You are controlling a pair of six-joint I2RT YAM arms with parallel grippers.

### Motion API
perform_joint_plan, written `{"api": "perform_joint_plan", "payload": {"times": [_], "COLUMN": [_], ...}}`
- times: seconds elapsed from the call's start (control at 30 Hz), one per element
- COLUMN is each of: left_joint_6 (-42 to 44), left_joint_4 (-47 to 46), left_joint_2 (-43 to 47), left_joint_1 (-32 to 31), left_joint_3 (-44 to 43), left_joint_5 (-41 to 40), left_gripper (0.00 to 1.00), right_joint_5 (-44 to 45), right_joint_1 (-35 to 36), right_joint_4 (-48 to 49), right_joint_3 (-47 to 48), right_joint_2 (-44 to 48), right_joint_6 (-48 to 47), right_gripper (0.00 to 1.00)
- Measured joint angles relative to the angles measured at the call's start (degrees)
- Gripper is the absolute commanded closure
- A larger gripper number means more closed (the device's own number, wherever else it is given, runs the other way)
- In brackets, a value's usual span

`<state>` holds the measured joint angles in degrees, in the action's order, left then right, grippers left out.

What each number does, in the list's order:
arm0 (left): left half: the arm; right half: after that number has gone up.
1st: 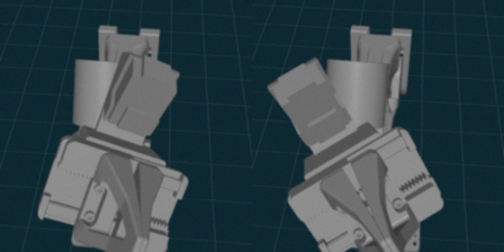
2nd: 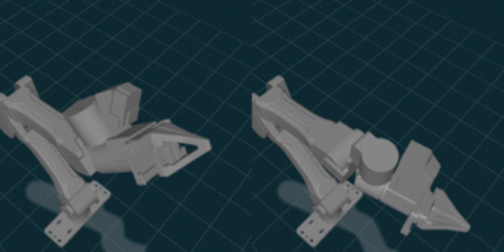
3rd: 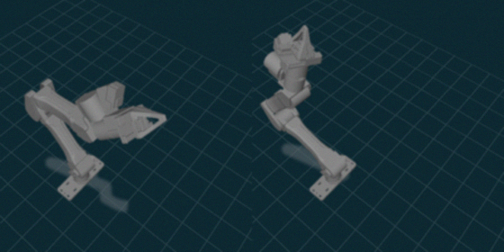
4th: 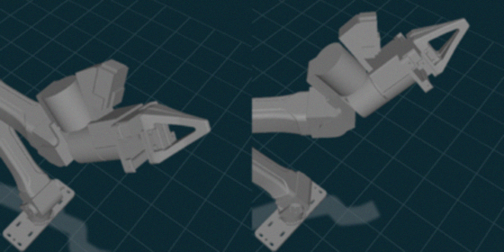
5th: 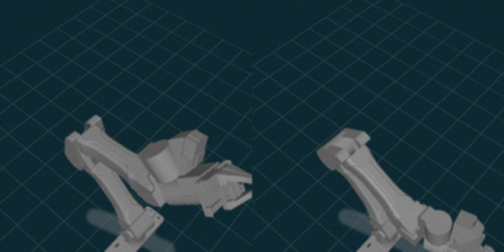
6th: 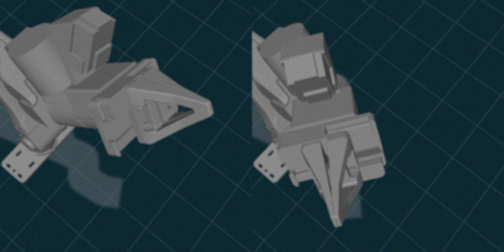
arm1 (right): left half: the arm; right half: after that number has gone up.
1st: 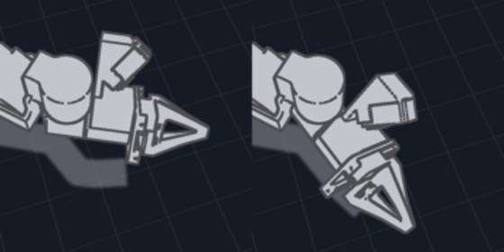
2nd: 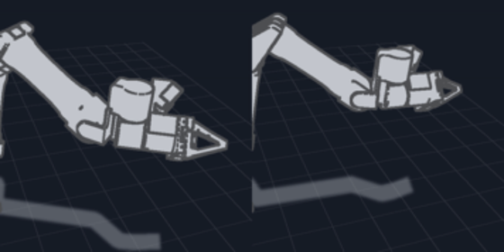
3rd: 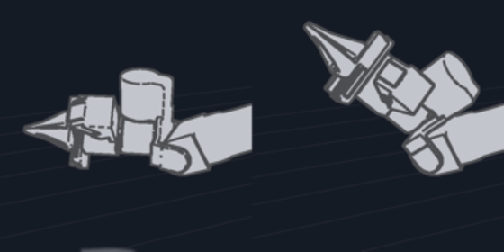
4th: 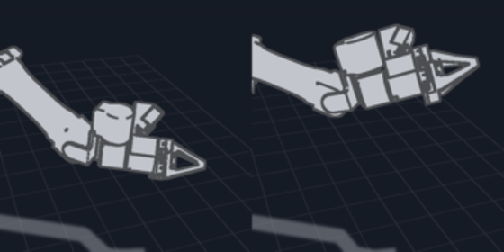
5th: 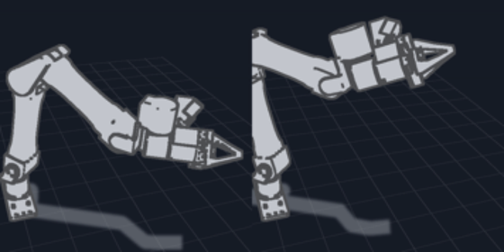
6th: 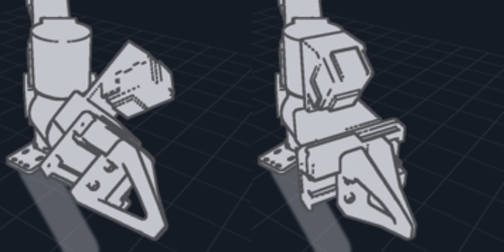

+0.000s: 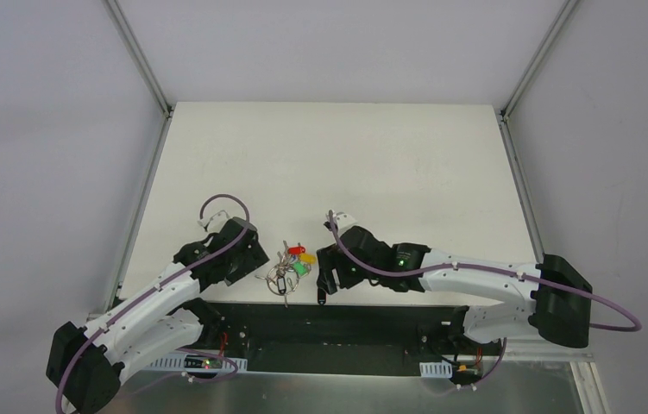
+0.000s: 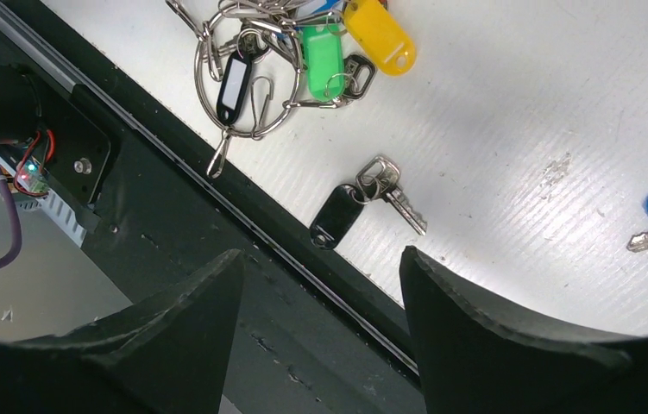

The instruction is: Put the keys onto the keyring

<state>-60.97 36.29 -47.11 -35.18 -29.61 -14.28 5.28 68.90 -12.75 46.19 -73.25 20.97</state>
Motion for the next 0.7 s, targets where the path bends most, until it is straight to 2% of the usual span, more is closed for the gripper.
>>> {"api": "perform_joint_plan", "payload": {"times": [0.37, 0.7], "left_joint_6": [-14.5, -20.5], "left_joint_4": [1.0, 2.0], "left_joint_2": [-5.8, -11.0], "left_joint_1": [0.0, 1.2], "left_joint_3": [0.3, 0.3], "left_joint_5": [5.8, 6.8], "left_gripper": [0.46, 0.52], "right_joint_5": [-4.4, -9.1], "right_joint_1": [-2.9, -6.1], "right_joint_4": [3.0, 4.9], "right_joint_3": [-2.9, -5.8], "right_joint_2": [0.2, 1.9], "right_joint_6": [-0.7, -0.7], "right_gripper": [0.34, 0.36]}}
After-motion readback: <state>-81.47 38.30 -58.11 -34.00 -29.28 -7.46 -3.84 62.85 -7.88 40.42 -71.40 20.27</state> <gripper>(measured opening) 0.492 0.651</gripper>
